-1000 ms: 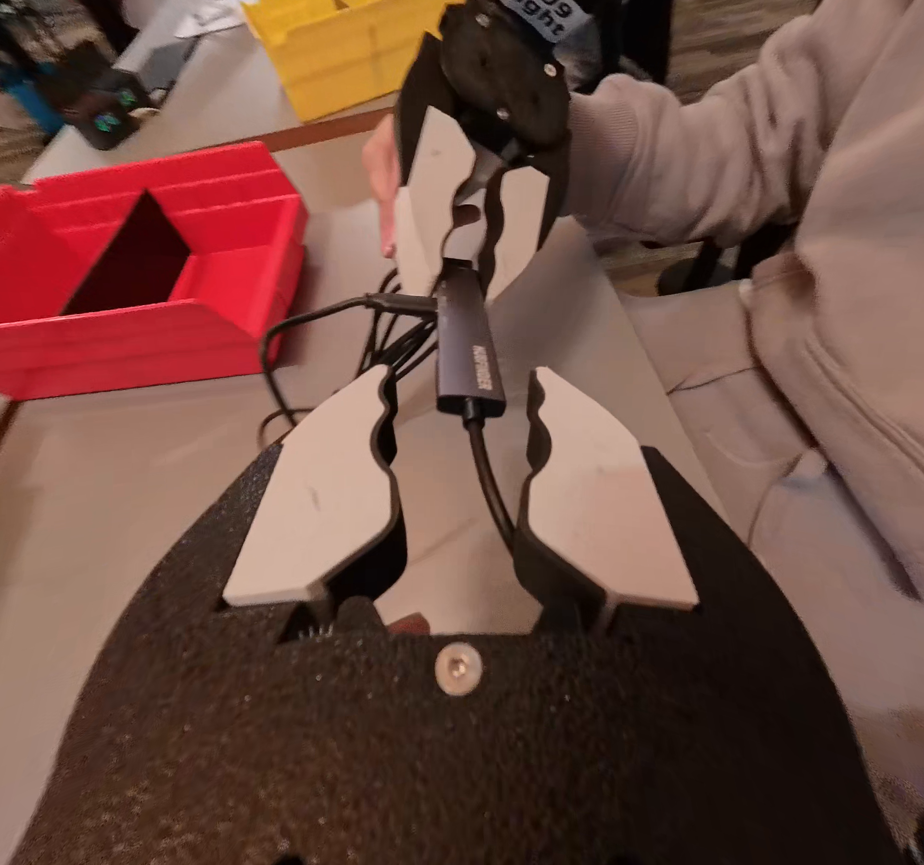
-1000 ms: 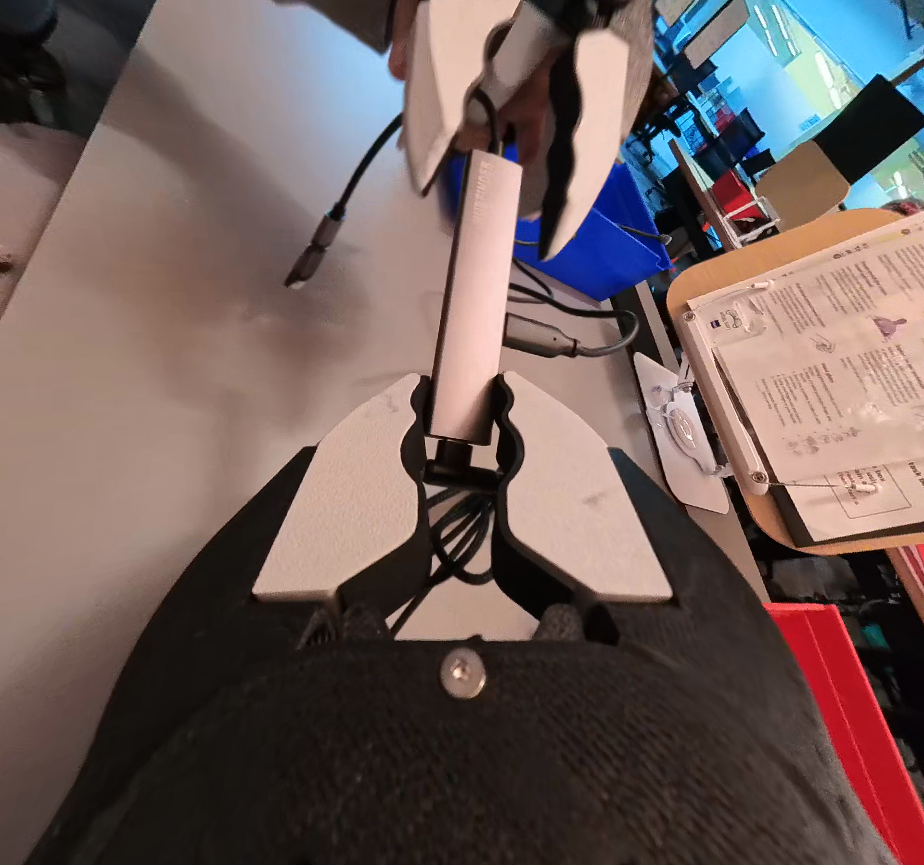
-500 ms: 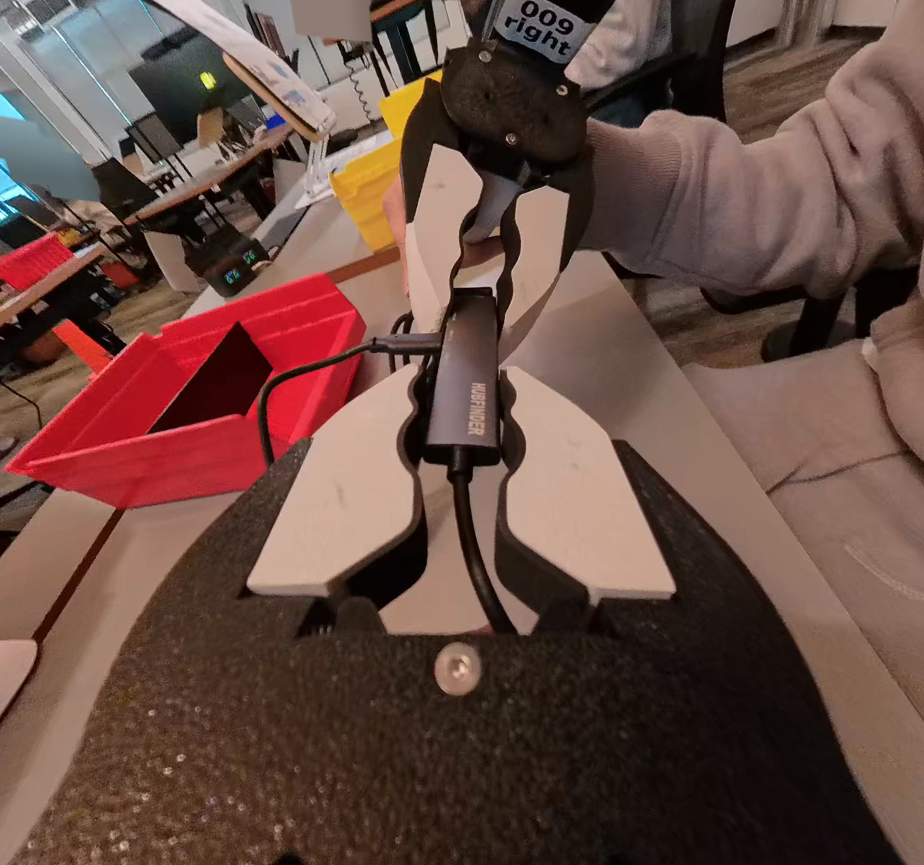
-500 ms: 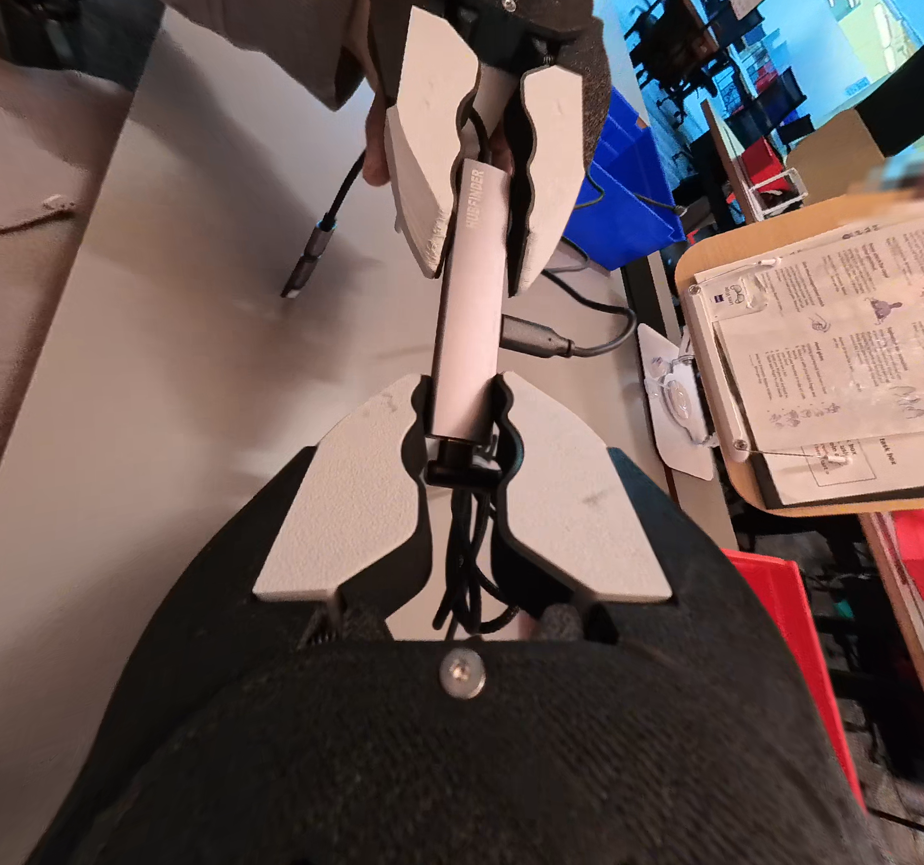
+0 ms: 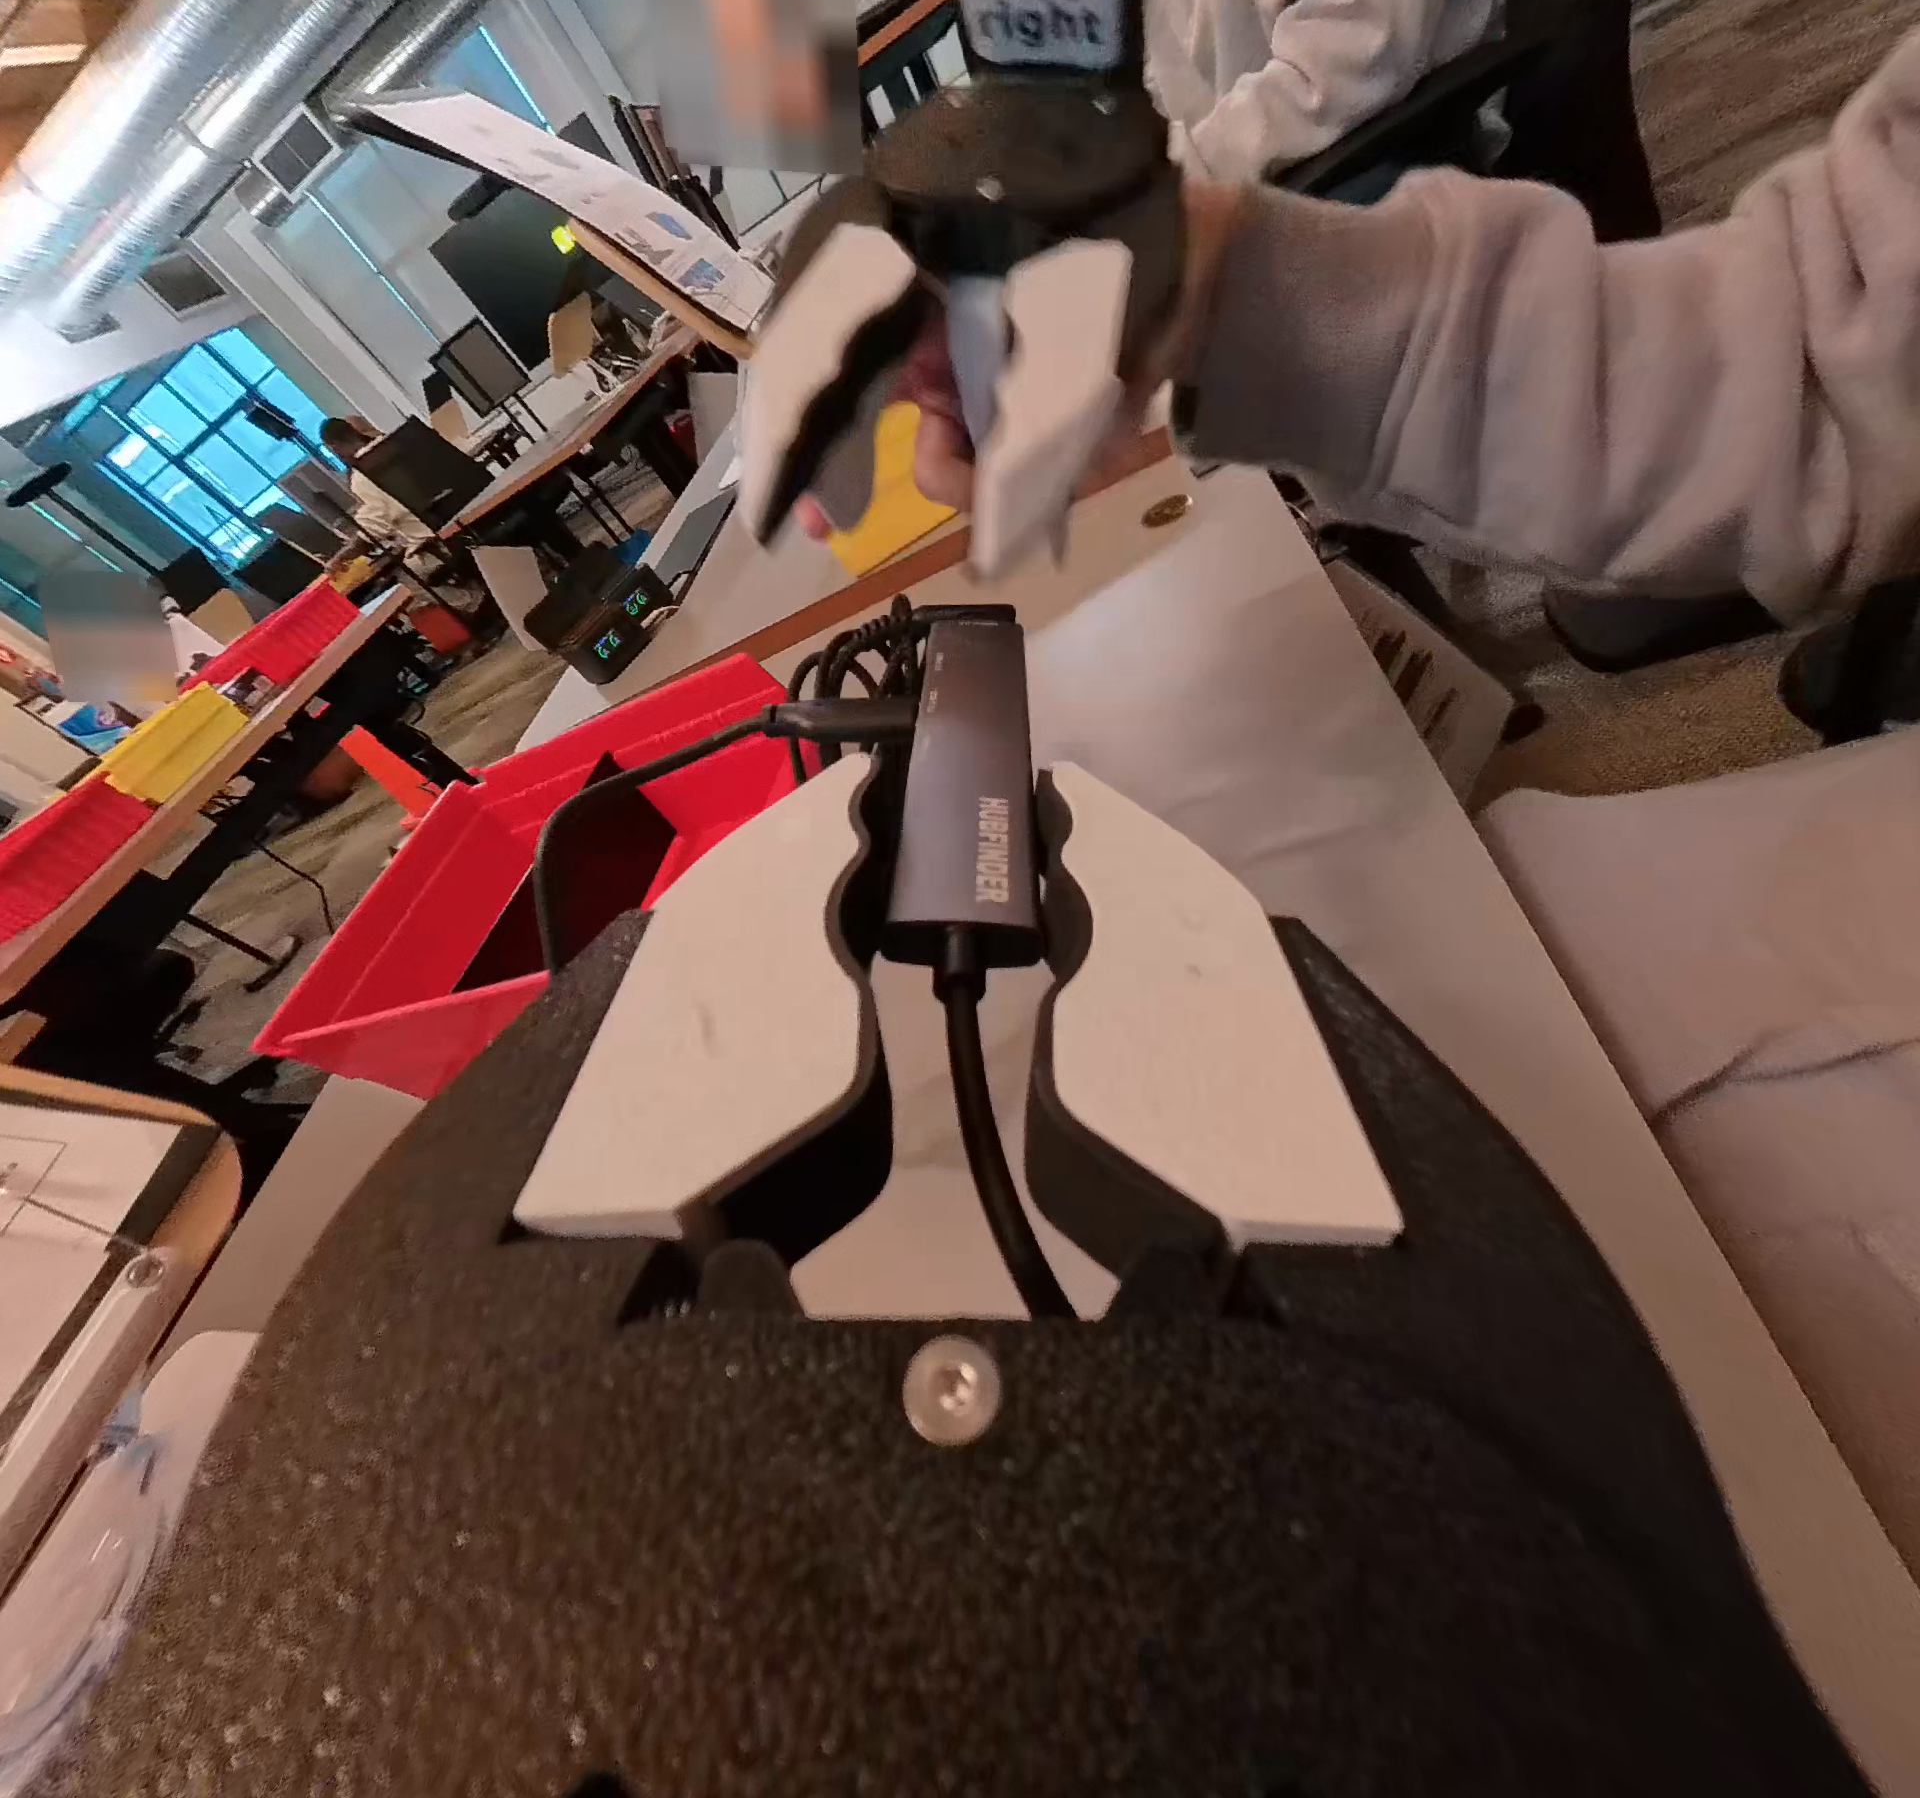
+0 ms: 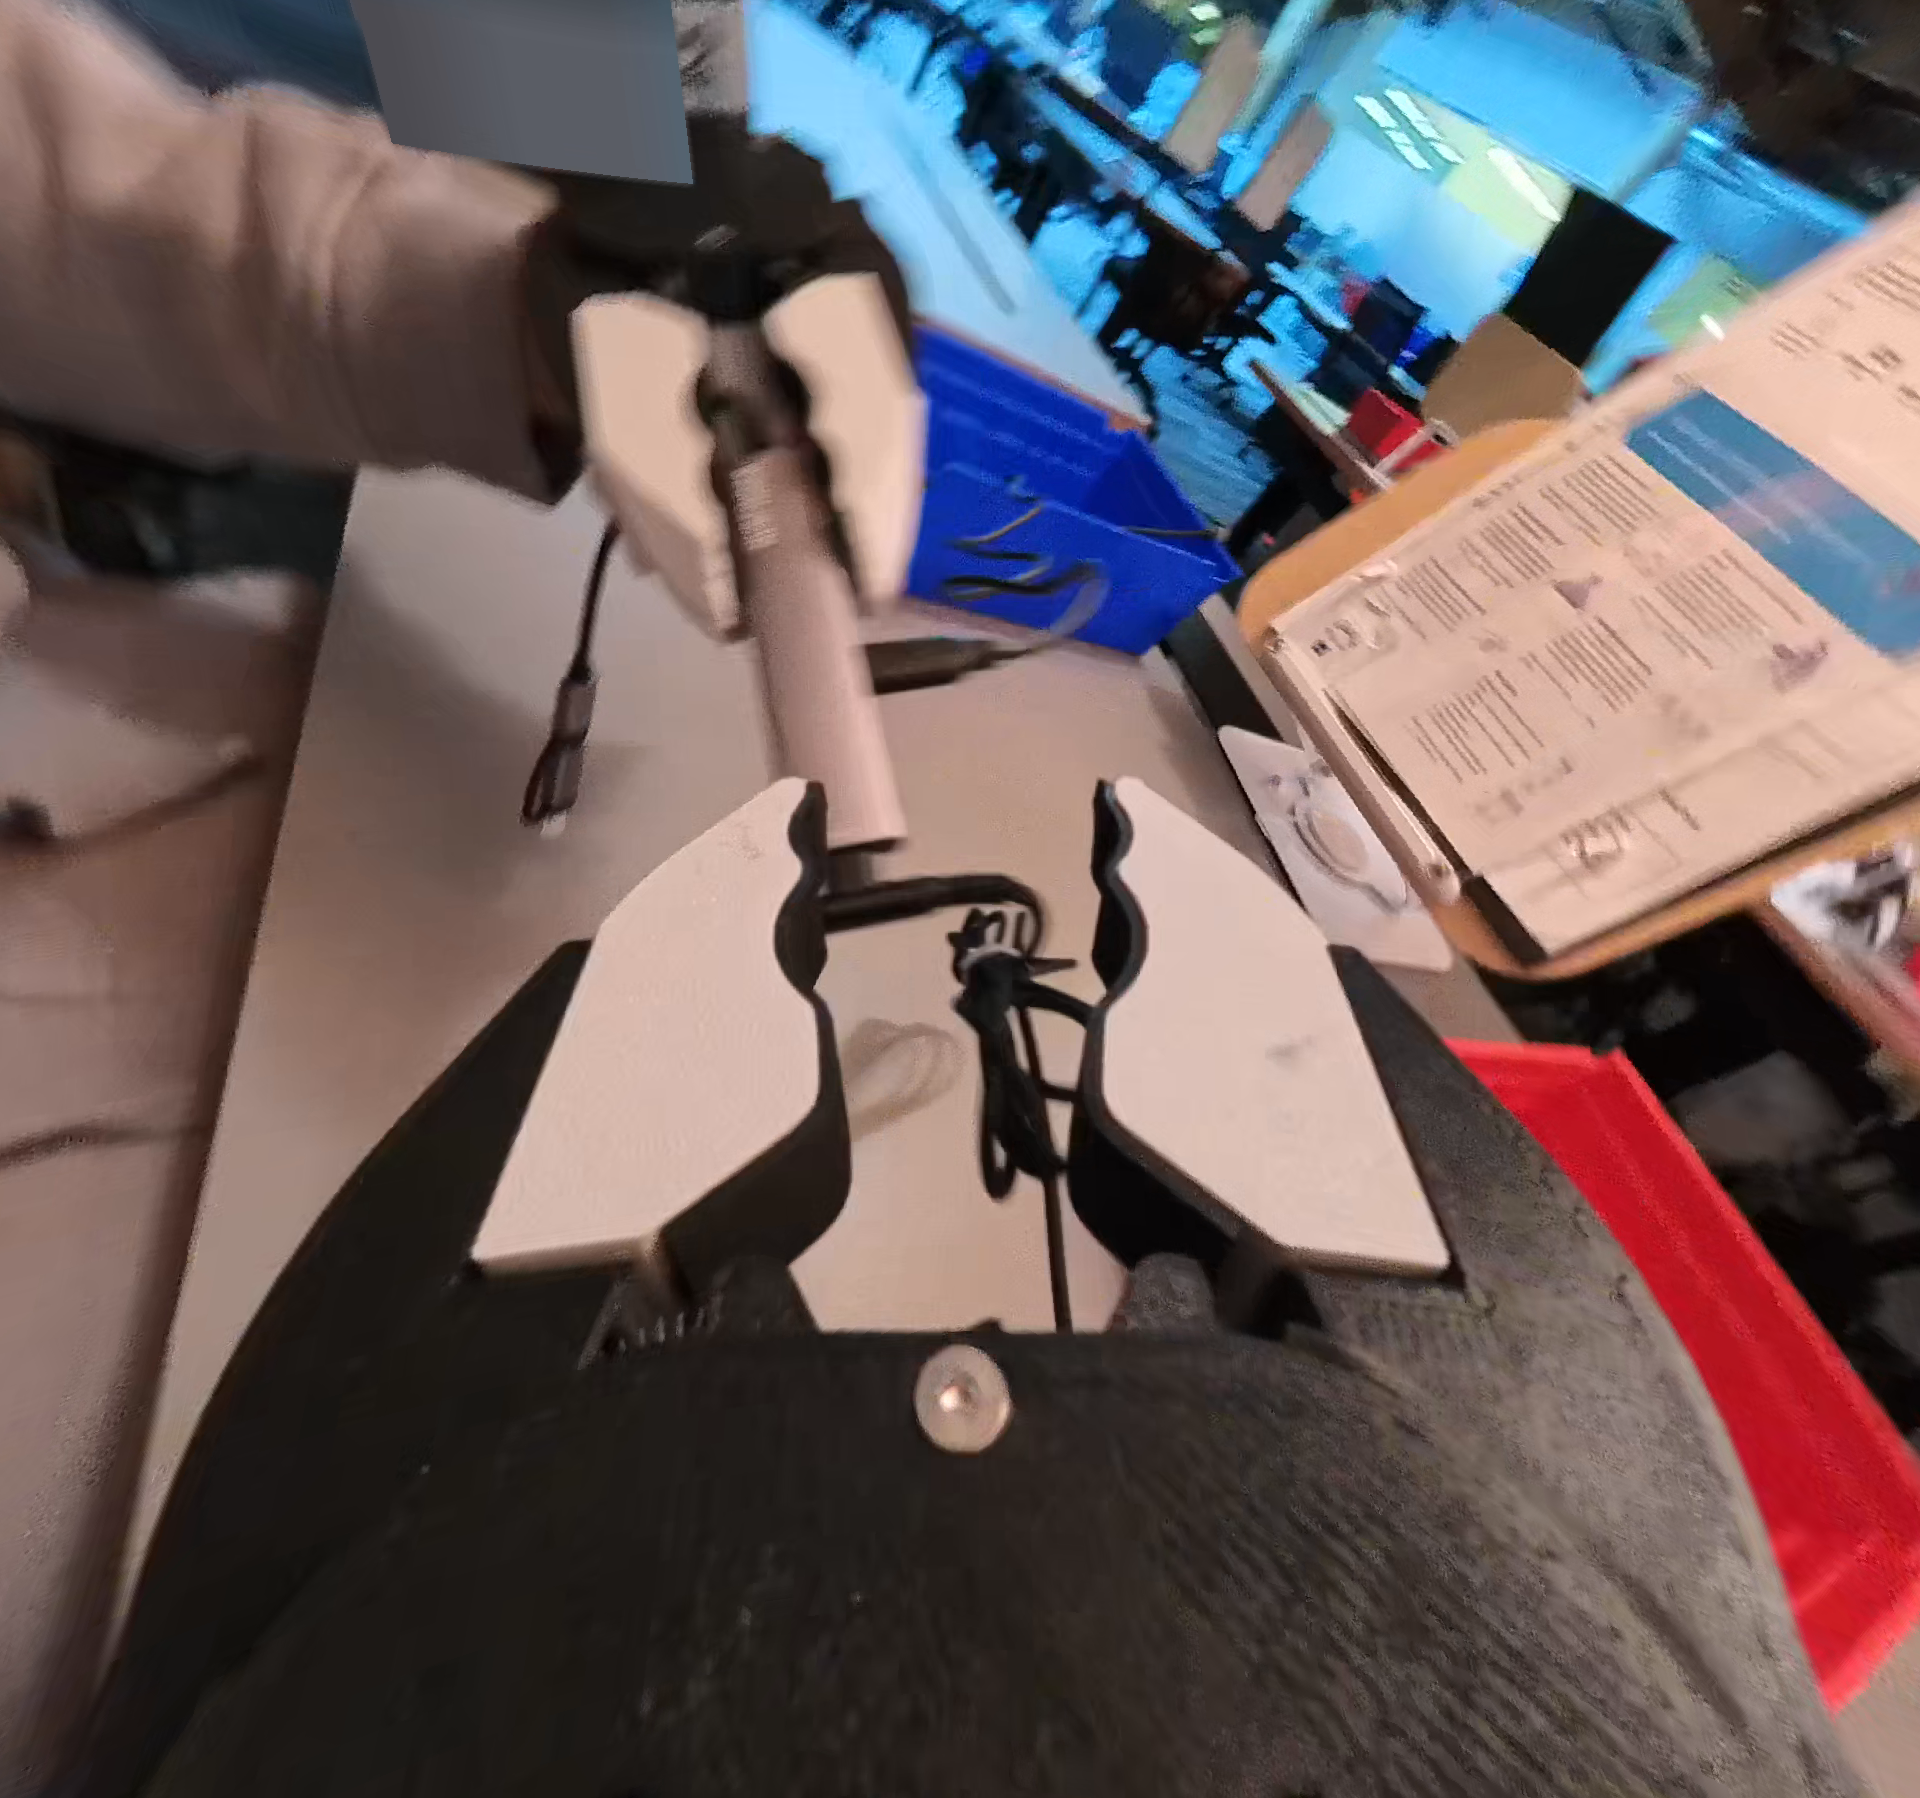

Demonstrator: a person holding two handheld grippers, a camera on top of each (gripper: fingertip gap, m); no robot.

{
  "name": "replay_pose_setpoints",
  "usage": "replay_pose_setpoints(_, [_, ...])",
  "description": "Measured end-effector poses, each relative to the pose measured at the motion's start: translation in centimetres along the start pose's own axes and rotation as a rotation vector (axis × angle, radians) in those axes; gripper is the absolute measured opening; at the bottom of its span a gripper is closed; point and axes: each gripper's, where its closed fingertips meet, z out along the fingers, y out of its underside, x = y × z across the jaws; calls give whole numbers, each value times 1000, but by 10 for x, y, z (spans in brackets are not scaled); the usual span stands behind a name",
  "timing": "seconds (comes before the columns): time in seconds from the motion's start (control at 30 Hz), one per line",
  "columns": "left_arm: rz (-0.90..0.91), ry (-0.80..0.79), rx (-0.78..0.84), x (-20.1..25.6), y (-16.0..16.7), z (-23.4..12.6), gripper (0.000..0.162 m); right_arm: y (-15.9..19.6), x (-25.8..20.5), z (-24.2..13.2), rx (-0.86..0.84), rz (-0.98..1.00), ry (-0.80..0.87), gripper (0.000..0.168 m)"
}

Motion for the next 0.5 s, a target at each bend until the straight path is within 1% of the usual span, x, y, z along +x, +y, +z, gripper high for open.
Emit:
replay_pose_setpoints(0.07, [16, -8, -6, 12, 10, -9, 26, -5, 22, -10, 42, 150, 85, 53])
replay_pose_setpoints(0.1, [13, -17, -13, 18, 18, -13, 26, -8, 37, -10, 66, 212, 155, 51])
replay_pose_setpoints(0.13, [0, -25, -16, 23, 25, -18, 26, -11, 47, -4, 76, 280, 178, 51])
replay_pose_setpoints(0.17, [-21, -35, -8, 26, 30, -22, 26, -13, 49, 12, 60, 340, 136, 53])
replay_pose_setpoints(0.2, [-41, -45, 11, 29, 34, -26, 26, -16, 51, 34, 35, 385, 90, 54])
replay_pose_setpoints(0.27, [-76, -60, 38, 32, 41, -32, 26, -18, 74, 90, -26, 495, 125, 51])
replay_pose_setpoints(0.3, [-89, -67, 41, 33, 45, -34, 26, -17, 77, 122, -76, 544, 86, 52])
replay_pose_setpoints(0.4, [-115, -64, 57, 40, 52, -35, 26, -6, 63, 219, -282, 653, -148, 57])
replay_pose_setpoints(0.43, [-123, -57, 65, 41, 54, -35, 26, 0, 57, 247, -348, 702, -203, 58])
replay_pose_setpoints(0.47, [-129, -56, 68, 41, 56, -35, 26, 6, 49, 272, -405, 731, -260, 55])
replay_pose_setpoints(0.5, [-136, -62, 73, 39, 57, -35, 26, 13, 40, 293, -456, 726, -322, 55])
